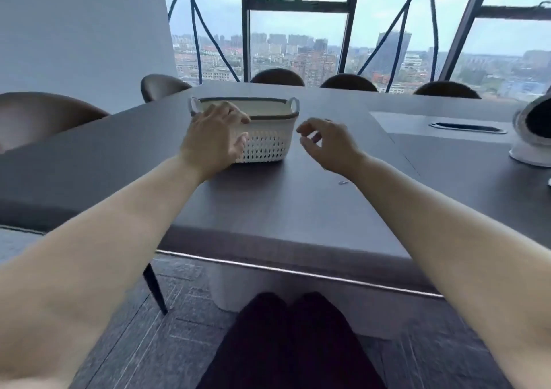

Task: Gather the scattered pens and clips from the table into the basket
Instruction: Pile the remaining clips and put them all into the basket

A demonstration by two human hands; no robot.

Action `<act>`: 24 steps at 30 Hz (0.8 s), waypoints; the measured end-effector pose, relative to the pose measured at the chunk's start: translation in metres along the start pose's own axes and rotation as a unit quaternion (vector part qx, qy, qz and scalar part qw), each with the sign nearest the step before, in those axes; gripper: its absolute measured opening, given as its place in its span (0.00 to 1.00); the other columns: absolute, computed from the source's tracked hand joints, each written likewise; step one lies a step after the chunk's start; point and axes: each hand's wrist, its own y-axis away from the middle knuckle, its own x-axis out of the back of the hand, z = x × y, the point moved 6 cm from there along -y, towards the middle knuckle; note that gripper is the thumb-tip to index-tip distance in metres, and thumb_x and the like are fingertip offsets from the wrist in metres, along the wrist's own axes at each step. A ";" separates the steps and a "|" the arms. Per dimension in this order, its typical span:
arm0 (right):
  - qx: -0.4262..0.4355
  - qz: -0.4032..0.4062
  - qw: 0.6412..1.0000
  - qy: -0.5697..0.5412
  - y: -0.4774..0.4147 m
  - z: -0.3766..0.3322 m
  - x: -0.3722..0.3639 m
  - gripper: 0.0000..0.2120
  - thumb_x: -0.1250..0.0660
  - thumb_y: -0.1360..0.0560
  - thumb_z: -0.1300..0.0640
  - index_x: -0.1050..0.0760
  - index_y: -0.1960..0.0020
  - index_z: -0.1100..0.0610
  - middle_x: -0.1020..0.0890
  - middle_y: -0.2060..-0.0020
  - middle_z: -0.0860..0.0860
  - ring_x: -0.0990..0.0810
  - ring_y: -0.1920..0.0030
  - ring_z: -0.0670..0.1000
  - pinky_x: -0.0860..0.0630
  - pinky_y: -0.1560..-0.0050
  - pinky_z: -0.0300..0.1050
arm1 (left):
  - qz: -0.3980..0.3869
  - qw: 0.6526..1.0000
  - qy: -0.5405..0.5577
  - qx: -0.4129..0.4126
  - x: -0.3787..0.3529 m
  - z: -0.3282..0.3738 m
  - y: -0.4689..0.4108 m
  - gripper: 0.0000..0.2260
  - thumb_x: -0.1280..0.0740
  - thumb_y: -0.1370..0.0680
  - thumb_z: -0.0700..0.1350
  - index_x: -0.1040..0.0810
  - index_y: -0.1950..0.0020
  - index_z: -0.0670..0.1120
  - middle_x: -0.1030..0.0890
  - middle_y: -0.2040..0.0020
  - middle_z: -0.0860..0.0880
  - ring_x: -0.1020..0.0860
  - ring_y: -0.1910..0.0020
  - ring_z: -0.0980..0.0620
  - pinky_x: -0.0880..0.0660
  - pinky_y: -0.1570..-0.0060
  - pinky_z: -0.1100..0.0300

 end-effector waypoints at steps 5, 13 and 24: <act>-0.031 -0.007 0.999 0.017 0.077 0.010 0.007 0.11 0.36 0.26 0.57 0.24 0.45 0.56 0.19 0.50 0.52 0.21 0.55 0.52 0.30 0.52 0.39 | 0.033 0.998 0.001 -0.047 0.005 0.031 0.058 0.13 0.38 0.25 0.45 0.25 0.42 0.45 0.24 0.42 0.44 0.28 0.39 0.43 0.34 0.38 0.49; -0.096 -0.031 0.985 0.137 0.134 0.038 0.030 0.20 0.36 0.26 0.51 0.31 0.35 0.55 0.27 0.36 0.57 0.34 0.34 0.60 0.37 0.35 0.49 | 0.144 0.978 0.002 -0.152 0.028 0.072 0.136 0.09 0.37 0.28 0.43 0.23 0.50 0.43 0.21 0.53 0.43 0.27 0.53 0.46 0.33 0.53 0.57; -0.187 -0.077 0.971 0.129 0.153 0.073 0.012 0.23 0.40 0.24 0.47 0.36 0.32 0.54 0.34 0.30 0.56 0.41 0.30 0.60 0.42 0.30 0.56 | -0.158 0.939 0.041 -0.301 -0.060 0.096 0.251 0.07 0.40 0.26 0.45 0.24 0.53 0.48 0.20 0.59 0.49 0.21 0.61 0.48 0.22 0.66 0.57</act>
